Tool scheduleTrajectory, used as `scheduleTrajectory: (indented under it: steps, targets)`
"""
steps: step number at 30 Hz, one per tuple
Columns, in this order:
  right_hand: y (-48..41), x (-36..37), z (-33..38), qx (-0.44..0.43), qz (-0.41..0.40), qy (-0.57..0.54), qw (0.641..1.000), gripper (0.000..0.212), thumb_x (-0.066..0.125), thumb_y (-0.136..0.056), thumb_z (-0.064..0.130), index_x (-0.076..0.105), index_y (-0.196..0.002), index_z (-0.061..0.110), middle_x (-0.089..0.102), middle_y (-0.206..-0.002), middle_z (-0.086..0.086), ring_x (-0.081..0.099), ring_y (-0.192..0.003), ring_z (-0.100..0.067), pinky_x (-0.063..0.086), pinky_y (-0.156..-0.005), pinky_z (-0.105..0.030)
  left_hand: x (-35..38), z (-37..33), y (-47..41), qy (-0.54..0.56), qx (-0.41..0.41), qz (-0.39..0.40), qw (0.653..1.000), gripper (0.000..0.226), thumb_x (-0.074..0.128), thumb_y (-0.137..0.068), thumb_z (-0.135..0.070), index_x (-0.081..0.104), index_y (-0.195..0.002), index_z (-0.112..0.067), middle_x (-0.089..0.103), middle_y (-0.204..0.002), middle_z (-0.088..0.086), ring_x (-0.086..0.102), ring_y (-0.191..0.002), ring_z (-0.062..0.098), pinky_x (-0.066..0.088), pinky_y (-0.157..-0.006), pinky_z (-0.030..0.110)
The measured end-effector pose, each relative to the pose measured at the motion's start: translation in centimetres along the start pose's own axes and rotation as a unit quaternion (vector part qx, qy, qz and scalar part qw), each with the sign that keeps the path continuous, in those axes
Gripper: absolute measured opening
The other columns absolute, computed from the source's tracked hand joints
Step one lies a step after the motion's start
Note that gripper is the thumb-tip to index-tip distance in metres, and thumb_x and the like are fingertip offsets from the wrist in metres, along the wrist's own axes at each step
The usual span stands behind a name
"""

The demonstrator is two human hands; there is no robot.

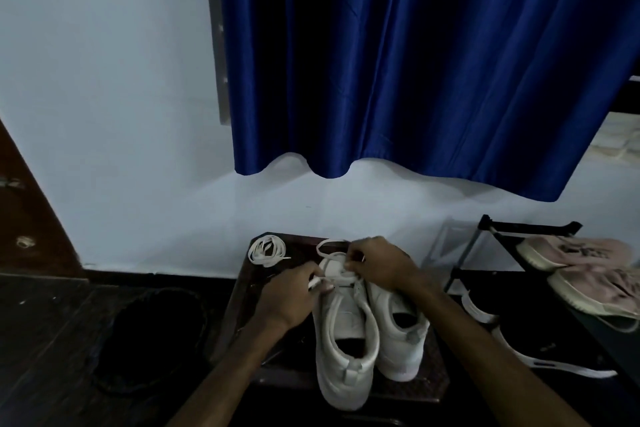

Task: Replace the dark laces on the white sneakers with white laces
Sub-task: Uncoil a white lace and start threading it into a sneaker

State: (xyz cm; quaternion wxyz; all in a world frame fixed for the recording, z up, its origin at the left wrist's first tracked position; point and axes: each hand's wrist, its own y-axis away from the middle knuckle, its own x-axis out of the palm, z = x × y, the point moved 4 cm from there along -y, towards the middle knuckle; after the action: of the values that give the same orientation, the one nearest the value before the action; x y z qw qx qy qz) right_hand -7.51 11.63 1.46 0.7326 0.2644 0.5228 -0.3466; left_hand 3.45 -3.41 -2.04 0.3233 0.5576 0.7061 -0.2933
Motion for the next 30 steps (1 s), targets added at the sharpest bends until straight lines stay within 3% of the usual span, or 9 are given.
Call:
scheduleTrajectory:
  steps: [5,9,13,19,20,23,26,30]
  targets:
    - [0.3,0.2,0.0,0.013,-0.001,0.015,1.000,0.013,0.064,-0.089,0.034,0.065,-0.095,0.022,0.070,-0.097,0.004,0.063,-0.088,-0.013,0.038,-0.069,-0.024,0.5,-0.4,-0.6,-0.074,-0.005,-0.043,0.996,0.025,0.054,-0.093,-0.047,0.054,-0.095,-0.022,0.068,-0.101,0.002,0.062,-0.101,0.029,0.047,-0.076,0.035]
    - [0.2,0.5,0.0,0.009,0.003,0.055,0.998,0.014,0.063,-0.090,0.035,0.064,-0.098,0.024,0.068,-0.106,0.005,0.060,-0.102,-0.015,0.038,-0.077,-0.026,-1.6,0.3,-1.2,0.101,-0.015,-0.116,0.988,0.014,0.058,-0.094,-0.030,0.055,-0.085,-0.020,0.063,-0.078,-0.003,0.063,-0.080,0.025,0.049,-0.074,0.037]
    - [0.0,0.7,-0.4,0.010,-0.007,0.063,0.998,0.009,0.063,-0.089,0.032,0.065,-0.094,0.026,0.069,-0.104,0.007,0.061,-0.102,-0.014,0.039,-0.079,-0.026,-4.8,1.5,-1.1,0.256,-0.022,-0.225,0.940,0.013,0.062,-0.093,-0.018,0.061,-0.080,-0.014,0.065,-0.075,0.002,0.063,-0.072,0.023,0.053,-0.071,0.042]
    - [0.0,1.1,-0.6,0.003,-0.007,0.081,0.997,0.009,0.062,-0.088,0.030,0.063,-0.094,0.023,0.070,-0.105,0.002,0.062,-0.101,-0.019,0.045,-0.084,-0.032,-9.0,2.1,-0.1,0.446,-0.060,-0.324,0.832,0.009,0.059,-0.095,-0.015,0.064,-0.089,-0.010,0.055,-0.066,-0.003,0.047,-0.051,0.002,0.040,-0.053,0.021]
    - [-0.1,1.2,-0.7,0.004,-0.005,0.080,0.997,0.010,0.061,-0.088,0.031,0.063,-0.094,0.023,0.070,-0.105,0.001,0.062,-0.100,-0.020,0.046,-0.085,-0.033,-9.5,2.2,-0.2,0.442,-0.054,-0.321,0.836,0.010,0.059,-0.095,-0.016,0.064,-0.090,-0.010,0.053,-0.064,-0.005,0.045,-0.049,0.001,0.038,-0.051,0.021]
    - [-0.3,1.3,-0.7,0.004,-0.007,0.083,0.997,0.011,0.060,-0.089,0.031,0.062,-0.095,0.022,0.069,-0.104,0.000,0.062,-0.099,-0.022,0.047,-0.084,-0.035,-10.4,1.1,-0.1,0.365,-0.009,-0.269,0.891,0.012,0.062,-0.094,-0.018,0.067,-0.084,-0.013,0.059,-0.061,-0.013,0.050,-0.056,0.001,0.040,-0.059,0.023]
    - [-0.2,1.4,-0.7,0.006,-0.003,0.067,0.998,0.010,0.057,-0.090,0.026,0.063,-0.097,0.021,0.069,-0.103,0.000,0.063,-0.096,-0.021,0.049,-0.083,-0.034,-11.6,0.5,0.3,0.304,0.013,-0.276,0.912,0.006,0.064,-0.092,-0.020,0.067,-0.088,-0.018,0.068,-0.078,-0.008,0.060,-0.070,0.004,0.044,-0.071,0.024]
    - [-0.1,-1.2,-0.7,0.039,-0.085,-0.102,0.990,0.012,0.059,-0.092,0.021,0.062,-0.089,0.011,0.069,-0.089,-0.003,0.063,-0.080,-0.018,0.053,-0.076,-0.032,-13.3,-0.8,0.4,0.212,0.025,-0.224,0.951,0.012,0.050,-0.100,-0.027,0.060,-0.105,-0.023,0.061,-0.077,-0.005,0.059,-0.070,0.010,0.043,-0.069,0.026]
